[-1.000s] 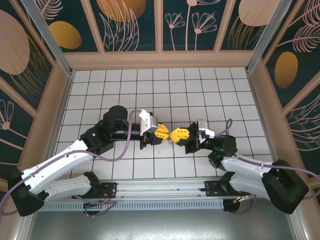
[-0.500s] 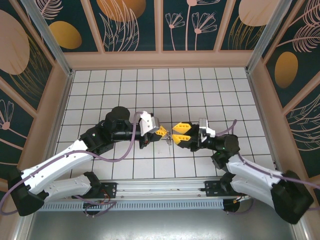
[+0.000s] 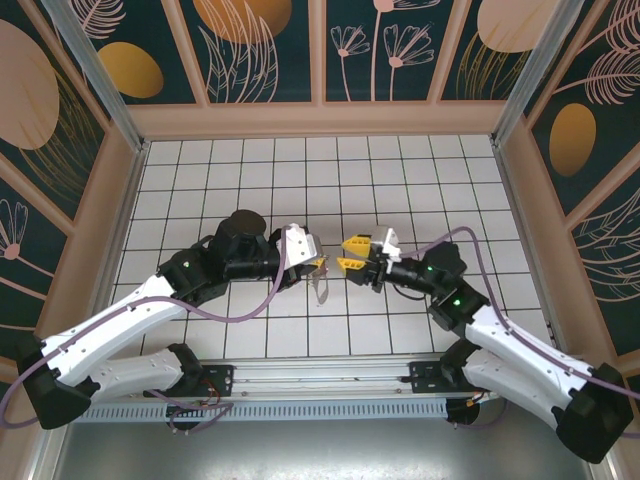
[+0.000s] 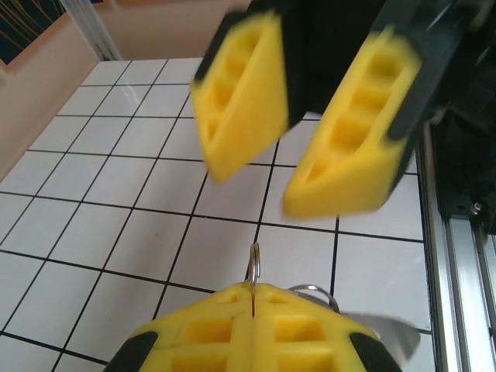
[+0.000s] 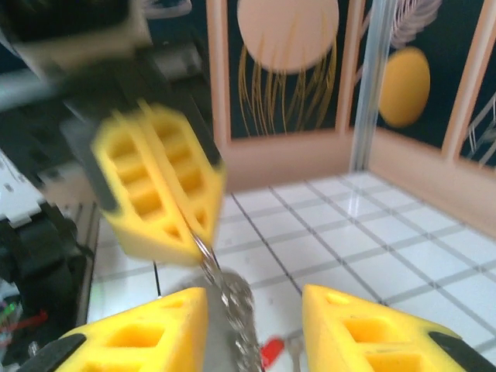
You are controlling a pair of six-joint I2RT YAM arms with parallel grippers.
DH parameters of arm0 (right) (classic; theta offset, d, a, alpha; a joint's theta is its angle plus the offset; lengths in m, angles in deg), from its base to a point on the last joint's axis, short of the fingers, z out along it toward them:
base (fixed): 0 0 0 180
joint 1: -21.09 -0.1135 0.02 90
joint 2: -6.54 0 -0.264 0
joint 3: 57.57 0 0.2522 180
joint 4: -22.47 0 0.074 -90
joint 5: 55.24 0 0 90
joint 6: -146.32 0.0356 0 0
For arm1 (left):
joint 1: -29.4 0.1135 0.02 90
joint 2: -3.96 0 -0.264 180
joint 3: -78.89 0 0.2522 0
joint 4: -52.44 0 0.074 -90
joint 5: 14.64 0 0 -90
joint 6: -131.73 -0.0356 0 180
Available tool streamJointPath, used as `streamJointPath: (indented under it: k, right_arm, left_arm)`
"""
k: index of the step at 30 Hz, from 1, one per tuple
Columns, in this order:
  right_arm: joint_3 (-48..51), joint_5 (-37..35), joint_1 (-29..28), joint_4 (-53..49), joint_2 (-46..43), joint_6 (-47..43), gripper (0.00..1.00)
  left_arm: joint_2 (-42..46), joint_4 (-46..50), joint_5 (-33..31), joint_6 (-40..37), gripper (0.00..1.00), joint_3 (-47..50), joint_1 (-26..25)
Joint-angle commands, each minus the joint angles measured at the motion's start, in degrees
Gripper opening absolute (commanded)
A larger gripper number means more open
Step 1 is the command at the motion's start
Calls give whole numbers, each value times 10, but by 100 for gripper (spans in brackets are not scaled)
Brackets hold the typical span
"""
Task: Put the keys on the keyring
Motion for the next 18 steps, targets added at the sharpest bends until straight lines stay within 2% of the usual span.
streamJointPath:
  k: [1,10,18]
  right_arm:
    - [-33,-11,-12,-54,17,-42,35]
    - [-32,-2,-24,-38,11,-46,29]
    - [-38,13,-36,-31,20,-51,29]
  left_arm:
    - [-4,22,8,-23,0,-21,1]
    - [-15,42,-2,-37,0,-21,2]
    - [-16,42,4,-40,0,-18,1]
